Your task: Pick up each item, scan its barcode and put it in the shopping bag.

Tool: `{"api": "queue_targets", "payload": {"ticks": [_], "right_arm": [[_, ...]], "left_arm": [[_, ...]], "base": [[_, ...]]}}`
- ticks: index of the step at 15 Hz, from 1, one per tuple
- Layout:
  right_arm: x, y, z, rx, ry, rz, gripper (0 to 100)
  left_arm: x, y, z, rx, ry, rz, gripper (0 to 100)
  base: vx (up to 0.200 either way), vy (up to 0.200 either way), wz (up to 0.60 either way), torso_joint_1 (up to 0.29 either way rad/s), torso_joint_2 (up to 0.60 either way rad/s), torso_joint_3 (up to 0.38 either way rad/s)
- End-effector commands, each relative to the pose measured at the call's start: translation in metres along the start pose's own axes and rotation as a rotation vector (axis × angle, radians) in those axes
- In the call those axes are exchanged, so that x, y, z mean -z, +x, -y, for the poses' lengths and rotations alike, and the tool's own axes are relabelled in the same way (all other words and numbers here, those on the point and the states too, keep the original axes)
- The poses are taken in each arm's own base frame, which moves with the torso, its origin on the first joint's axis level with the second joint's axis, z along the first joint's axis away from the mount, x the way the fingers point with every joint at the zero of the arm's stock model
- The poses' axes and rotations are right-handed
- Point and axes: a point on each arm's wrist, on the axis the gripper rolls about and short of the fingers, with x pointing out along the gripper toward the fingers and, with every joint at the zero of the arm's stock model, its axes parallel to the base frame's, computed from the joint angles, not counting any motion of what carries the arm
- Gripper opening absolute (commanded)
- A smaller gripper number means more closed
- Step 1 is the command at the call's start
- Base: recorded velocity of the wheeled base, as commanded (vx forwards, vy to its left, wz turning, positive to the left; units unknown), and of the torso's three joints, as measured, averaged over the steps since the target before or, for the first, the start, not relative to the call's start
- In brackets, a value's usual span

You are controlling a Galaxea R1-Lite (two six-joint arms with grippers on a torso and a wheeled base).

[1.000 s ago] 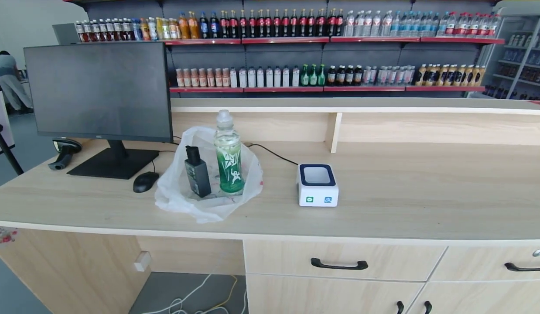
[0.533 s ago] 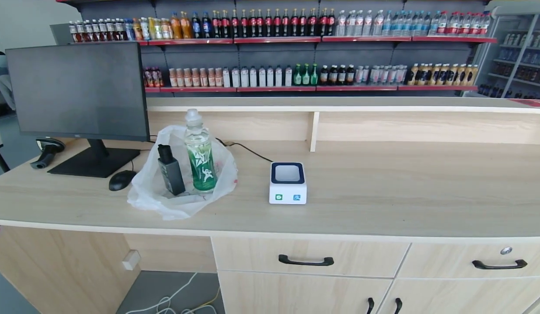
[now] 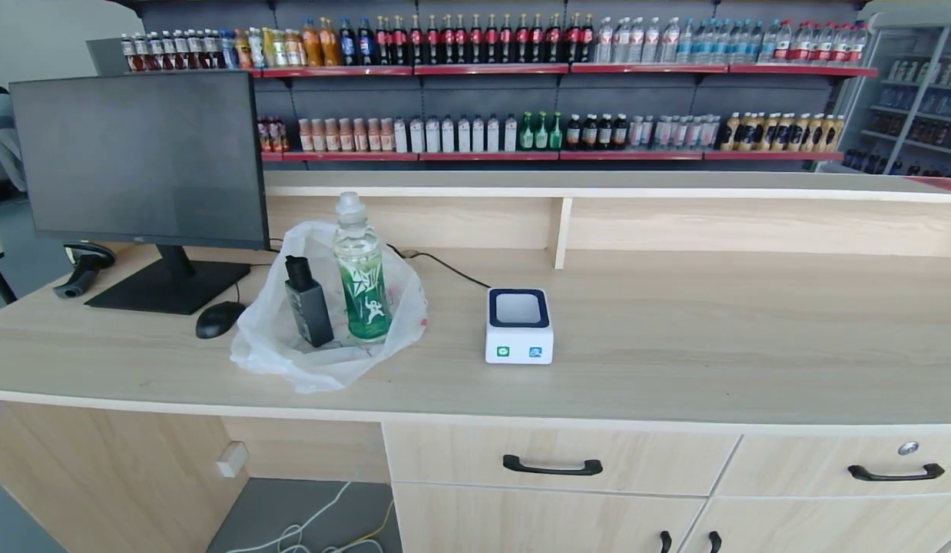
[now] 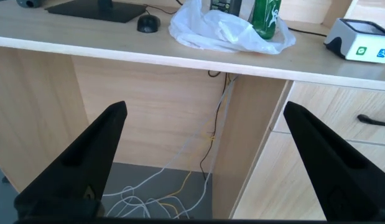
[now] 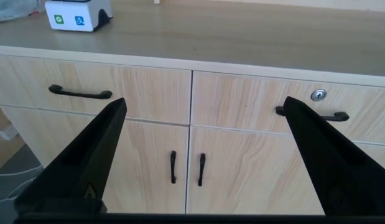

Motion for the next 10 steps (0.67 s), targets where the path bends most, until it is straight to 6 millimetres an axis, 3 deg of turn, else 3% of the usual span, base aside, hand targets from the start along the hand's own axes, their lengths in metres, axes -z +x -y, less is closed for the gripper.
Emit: {"api": "queue_targets", "payload": {"ticks": [1,5,10], "right_arm": [[0.0002,0.0001,0.0000,0.000,0.000,-0.003,100],[0.0002,0.0001,0.0000,0.000,0.000,-0.003,100],[0.0002,0.0001,0.0000,0.000,0.000,-0.003,100]], "left_arm": [[0.0000,0.0000,0.0000,0.000,0.000,0.001,100],[0.0000,0.0000,0.0000,0.000,0.000,0.001,100],[0.0000,0.0000,0.0000,0.000,0.001,0.001,100]], "base": [[-0.200,0.000,0.00,0.012,0.00,0.002],[-0.200,0.000,0.00,-0.002,0.01,0.000],[0.000,0.000,0.00,0.000,0.00,0.000]]}}
